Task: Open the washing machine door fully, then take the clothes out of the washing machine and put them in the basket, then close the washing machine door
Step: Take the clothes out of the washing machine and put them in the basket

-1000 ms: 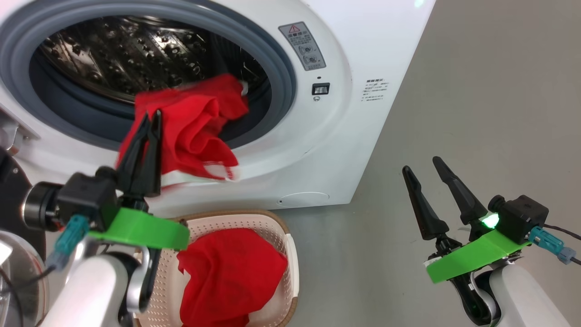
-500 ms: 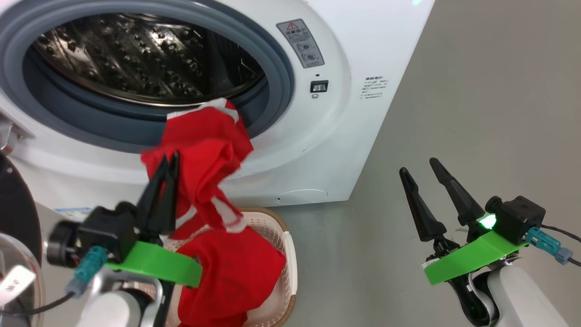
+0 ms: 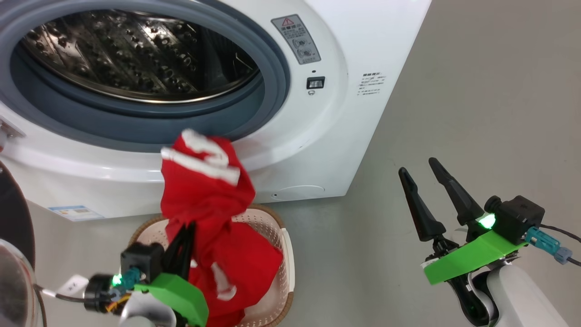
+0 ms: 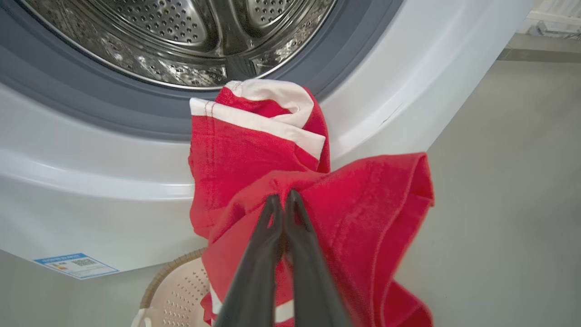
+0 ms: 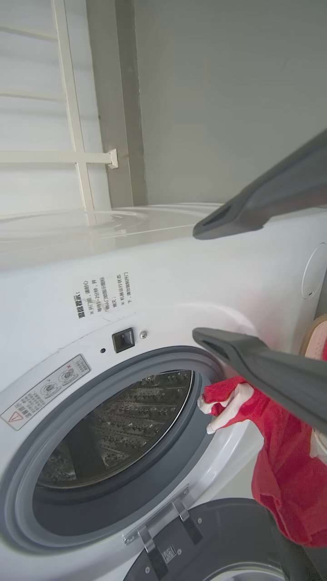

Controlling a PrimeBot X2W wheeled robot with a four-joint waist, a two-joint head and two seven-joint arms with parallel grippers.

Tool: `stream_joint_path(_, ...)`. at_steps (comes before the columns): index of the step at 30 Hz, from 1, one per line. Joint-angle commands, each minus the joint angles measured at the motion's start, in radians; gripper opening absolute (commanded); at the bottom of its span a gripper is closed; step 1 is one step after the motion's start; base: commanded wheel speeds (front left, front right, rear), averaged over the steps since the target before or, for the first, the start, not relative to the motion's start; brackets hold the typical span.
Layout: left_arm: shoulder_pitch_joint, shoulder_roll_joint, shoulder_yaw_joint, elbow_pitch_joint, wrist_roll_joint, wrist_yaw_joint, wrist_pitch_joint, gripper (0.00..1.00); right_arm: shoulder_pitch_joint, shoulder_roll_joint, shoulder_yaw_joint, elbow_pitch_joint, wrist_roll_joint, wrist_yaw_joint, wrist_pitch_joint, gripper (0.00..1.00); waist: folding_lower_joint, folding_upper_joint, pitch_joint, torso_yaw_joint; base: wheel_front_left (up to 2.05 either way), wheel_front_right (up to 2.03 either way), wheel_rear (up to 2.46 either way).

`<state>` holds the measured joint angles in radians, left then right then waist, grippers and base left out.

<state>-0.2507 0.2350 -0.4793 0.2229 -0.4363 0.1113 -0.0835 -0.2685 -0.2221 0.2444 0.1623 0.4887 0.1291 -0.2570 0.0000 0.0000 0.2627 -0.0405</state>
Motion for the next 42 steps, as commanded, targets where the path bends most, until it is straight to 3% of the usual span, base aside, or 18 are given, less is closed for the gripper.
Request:
stream_joint_path(1,-0.026,0.004,0.029,0.053,-0.019,-0.023,-0.031,0.00,-0.011,-0.005,0.019,-0.022,0.011,0.002,-0.005,1.00,0.0000,0.0000,0.005,-0.002,0.00,0.00,0.00)
stream_joint_path(7,-0.088,-0.033,0.020,0.287,-0.038,-0.084,-0.104,0.00,-0.016,-0.008,0.020,-0.020,0.011,0.002,-0.005,1.00,0.0000,0.0000,0.012,-0.006,0.00,0.00,0.00)
stream_joint_path(20,-0.256,-0.107,0.022,0.754,-0.048,-0.160,-0.169,0.00,-0.036,-0.004,0.036,-0.022,0.011,0.002,-0.005,1.00,0.0000,0.0000,0.037,-0.028,0.00,0.00,0.00)
stream_joint_path(26,-0.320,-0.131,0.034,0.869,-0.044,-0.168,-0.177,0.00,-0.051,-0.004,0.038,-0.027,0.009,0.002,-0.005,1.00,0.0000,0.0000,0.072,-0.048,0.00,0.00,0.00)
stream_joint_path(34,-0.363,-0.158,0.057,0.907,-0.041,-0.193,-0.178,0.00,-0.071,-0.006,0.044,-0.027,0.008,0.002,-0.005,1.00,0.0000,0.0000,0.108,-0.068,0.00,0.00,0.00)
stream_joint_path(35,-0.367,-0.160,0.060,0.911,-0.040,-0.193,-0.178,0.38,-0.073,-0.007,0.044,-0.027,0.008,0.002,-0.005,1.00,0.0000,0.0000,0.111,-0.070,0.00,0.00,0.00)
stream_joint_path(36,-0.369,-0.162,0.063,0.917,-0.039,-0.195,-0.178,0.84,-0.075,-0.007,0.045,-0.027,0.008,0.002,-0.005,1.00,0.0000,0.0000,0.112,-0.072,0.00,0.00,0.00)
stream_joint_path(37,-0.373,-0.166,0.067,0.928,-0.038,-0.198,-0.178,1.00,-0.077,-0.007,0.046,-0.027,0.007,0.002,-0.005,1.00,0.0000,0.0000,0.113,-0.076,0.00,0.00,0.00)
stream_joint_path(42,-0.370,-0.170,0.082,0.926,-0.031,-0.205,-0.178,1.00,-0.074,-0.006,0.044,-0.025,0.005,0.002,-0.005,1.00,0.0000,0.0000,0.109,-0.077,0.00,0.00,0.00)
